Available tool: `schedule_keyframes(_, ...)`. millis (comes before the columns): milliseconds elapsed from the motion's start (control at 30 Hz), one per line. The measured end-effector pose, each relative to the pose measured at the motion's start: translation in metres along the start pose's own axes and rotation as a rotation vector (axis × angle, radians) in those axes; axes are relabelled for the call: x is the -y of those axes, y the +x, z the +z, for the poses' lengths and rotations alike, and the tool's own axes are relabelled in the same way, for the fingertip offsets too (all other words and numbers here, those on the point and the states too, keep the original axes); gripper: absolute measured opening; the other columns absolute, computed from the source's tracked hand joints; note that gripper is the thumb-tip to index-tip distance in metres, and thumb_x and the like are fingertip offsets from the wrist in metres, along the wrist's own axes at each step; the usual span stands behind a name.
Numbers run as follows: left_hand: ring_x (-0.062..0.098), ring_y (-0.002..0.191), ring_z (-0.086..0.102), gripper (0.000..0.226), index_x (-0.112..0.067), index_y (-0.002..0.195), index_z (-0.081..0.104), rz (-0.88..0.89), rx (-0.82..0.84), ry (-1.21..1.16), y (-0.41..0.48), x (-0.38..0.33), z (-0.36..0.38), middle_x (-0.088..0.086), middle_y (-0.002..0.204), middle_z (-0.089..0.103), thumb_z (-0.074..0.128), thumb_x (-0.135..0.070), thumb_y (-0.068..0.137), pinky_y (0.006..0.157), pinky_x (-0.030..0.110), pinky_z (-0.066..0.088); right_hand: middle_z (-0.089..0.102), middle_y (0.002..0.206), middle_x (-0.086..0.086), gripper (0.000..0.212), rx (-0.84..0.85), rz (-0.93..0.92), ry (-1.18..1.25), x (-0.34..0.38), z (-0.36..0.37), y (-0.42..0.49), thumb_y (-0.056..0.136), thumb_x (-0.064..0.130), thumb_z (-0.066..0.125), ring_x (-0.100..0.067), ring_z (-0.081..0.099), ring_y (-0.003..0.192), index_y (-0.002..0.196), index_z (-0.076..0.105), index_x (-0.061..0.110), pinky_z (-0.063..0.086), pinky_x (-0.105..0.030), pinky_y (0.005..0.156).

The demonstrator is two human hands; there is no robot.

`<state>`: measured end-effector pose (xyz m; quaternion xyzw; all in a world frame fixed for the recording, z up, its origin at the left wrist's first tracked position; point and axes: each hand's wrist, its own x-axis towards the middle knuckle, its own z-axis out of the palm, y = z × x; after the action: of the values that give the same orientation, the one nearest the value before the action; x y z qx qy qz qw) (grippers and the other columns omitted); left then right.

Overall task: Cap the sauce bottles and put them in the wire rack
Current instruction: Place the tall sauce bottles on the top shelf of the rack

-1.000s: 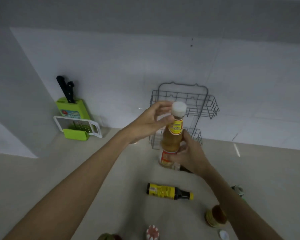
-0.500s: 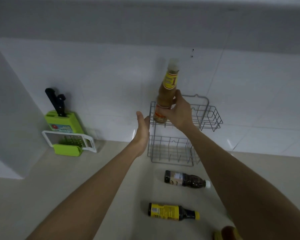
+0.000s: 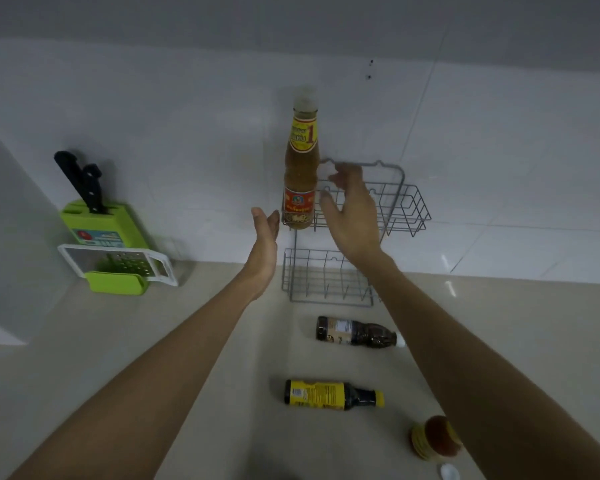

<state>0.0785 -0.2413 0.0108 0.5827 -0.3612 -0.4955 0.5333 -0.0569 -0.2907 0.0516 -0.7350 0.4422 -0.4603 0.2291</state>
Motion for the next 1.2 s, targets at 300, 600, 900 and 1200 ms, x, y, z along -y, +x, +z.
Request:
schedule_keyframes(300, 0.02, 0.14, 0.038, 0.046, -0.014, 0.144, 0.041, -0.115, 0.083, 0.591, -0.037, 0.089, -0.016, 0.004, 0.152, 0.041, 0.049, -0.021, 0.099, 0.102, 0.02, 0.027, 0.046, 0.138, -0.013, 0.08, 1.049, 0.238, -0.815, -0.164, -0.009, -0.132, 0.079, 0.03, 0.074, -0.032, 0.046, 0.123, 0.142, 0.027, 0.013, 0.042, -0.044, 0.1)
schedule_keyframes(600, 0.023, 0.135, 0.043, 0.066, -0.014, 0.143, 0.039, 0.018, 0.339, 0.867, -0.053, 0.099, 0.013, 0.005, 0.144, 0.046, 0.07, -0.02, 0.085, 0.11, 0.029, 0.034, 0.065, 0.111, -0.004, 0.043, 1.097, -0.027, -0.888, -0.118, -0.034, -0.08, 0.081, 0.029, 0.068, -0.024, 0.061, 0.103, 0.12, 0.053, 0.022, 0.049, -0.04, 0.09)
schedule_keyframes(900, 0.002, 0.083, 0.068, 0.037, -0.017, 0.106, 0.066, 0.073, 0.245, 0.344, -0.065, 0.054, 0.028, 0.0, 0.097, 0.072, 0.082, -0.016, 0.073, 0.073, 0.017, 0.053, 0.059, 0.135, 0.001, 0.05, 0.45, -0.285, -0.674, -0.004, -0.108, -0.032, 0.083, 0.024, 0.07, -0.019, 0.043, 0.135, 0.13, 0.054, 0.024, 0.004, -0.048, 0.12)
schedule_keyframes(1200, 0.008, 0.09, 0.066, 0.038, -0.009, 0.11, 0.059, 0.223, 0.084, 0.066, -0.068, 0.029, 0.062, 0.002, 0.1, 0.068, 0.078, -0.008, 0.077, 0.072, 0.018, 0.055, 0.068, 0.113, -0.007, 0.058, 0.034, 0.642, 0.463, 0.005, -0.081, -0.05, 0.072, 0.039, 0.08, -0.019, 0.069, 0.096, 0.118, 0.055, 0.014, 0.062, -0.037, 0.072)
